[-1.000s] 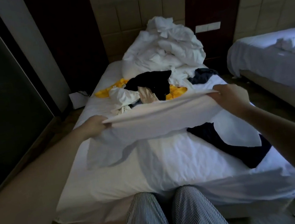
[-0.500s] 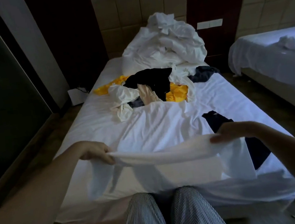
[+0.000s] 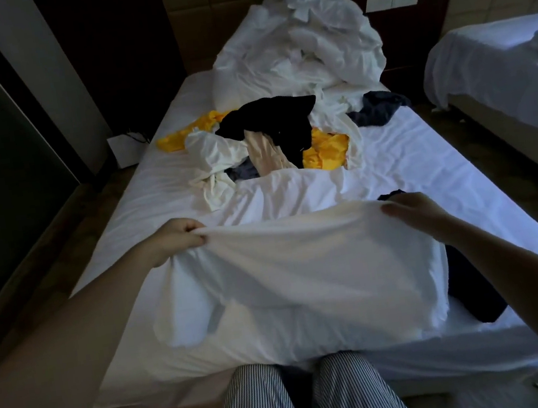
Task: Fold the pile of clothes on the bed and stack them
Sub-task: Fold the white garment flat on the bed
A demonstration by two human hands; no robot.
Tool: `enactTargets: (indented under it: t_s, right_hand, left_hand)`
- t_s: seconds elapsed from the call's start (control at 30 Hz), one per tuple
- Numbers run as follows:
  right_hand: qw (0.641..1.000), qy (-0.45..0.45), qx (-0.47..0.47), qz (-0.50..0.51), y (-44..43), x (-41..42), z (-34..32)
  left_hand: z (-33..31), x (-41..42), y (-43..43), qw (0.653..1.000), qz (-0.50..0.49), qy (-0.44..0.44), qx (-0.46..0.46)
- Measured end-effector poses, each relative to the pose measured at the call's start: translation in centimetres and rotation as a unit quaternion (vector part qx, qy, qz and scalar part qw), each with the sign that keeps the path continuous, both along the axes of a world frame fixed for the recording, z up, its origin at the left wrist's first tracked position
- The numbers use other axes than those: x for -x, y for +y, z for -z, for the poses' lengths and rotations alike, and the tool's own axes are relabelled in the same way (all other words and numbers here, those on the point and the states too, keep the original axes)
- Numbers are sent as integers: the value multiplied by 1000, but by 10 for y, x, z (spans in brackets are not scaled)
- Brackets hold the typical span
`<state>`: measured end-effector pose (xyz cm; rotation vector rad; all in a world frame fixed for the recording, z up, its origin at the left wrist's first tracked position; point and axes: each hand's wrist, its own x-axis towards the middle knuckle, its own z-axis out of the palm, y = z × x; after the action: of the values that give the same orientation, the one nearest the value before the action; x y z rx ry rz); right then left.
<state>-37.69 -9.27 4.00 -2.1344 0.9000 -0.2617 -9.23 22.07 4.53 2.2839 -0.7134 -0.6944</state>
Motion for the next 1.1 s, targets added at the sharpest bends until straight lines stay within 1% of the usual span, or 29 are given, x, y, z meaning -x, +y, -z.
enactTargets:
  t_s: [0.07,0.13,0.3,0.4,0.47,0.53,0.63,0.7,0.77,0.83,0.87,0.9,0.93,0.97,1.0,1.03,1.07,1.1]
  right_hand:
    - [999,4,10,36,-12,-21,4]
    - [999,12,24,46,-29,-46,12]
    - [996,0,53,73,-72,-113,28]
    - [993,2,72,92,-103,-148,44]
    - [992,5,84,98,-123,-167,59]
    - [991,17,74,110,-140,-182,73]
    - [989,48,88,112,-160,-201,94]
    - [986,53,98,120,-173,-212,105]
    - [983,78,100,132,-181,-220,114]
    - [977,119,122,127,-185,-224,124]
    - [975,127,147,111,-185,-224,130]
    - [973,118,181,87,-180,-224,130]
    - [971,90,212,62,-172,-223,131]
    - [971,46,231,35,-158,-223,127]
    - [974,-8,227,8,-140,-221,125]
    - [977,-64,201,-18,-116,-218,125]
    - [981,-112,154,-42,-88,-211,126]
    - [987,-122,85,-58,-57,-202,130]
  left_hand:
    - [2,-17,-20,1000,-20,12,9]
    - [7,-37,-42,999,-36,39,5]
    - [20,-90,-96,985,-93,139,39]
    - [36,-127,-128,984,-94,136,70]
    - [49,-150,-148,988,-82,106,77]
    - [64,-169,-169,990,-80,82,81]
    - [86,-187,-199,990,-88,58,89]
    - [102,-197,-218,991,-100,23,81]
    - [117,-201,-235,993,-113,-17,40]
    - [130,-198,-246,984,-122,-109,-67]
    - [134,-192,-250,969,-133,-169,-120]
    - [137,-186,-252,953,-141,-221,-154]
    - [138,-179,-254,942,-135,-259,-166]
    - [140,-172,-256,938,-110,-290,-153]
    - [141,-164,-258,939,-69,-315,-122]
    - [142,-158,-260,941,-17,-328,-82]
    - [143,-151,-264,943,37,-328,-44]
    - [143,-145,-270,944,90,-318,-13]
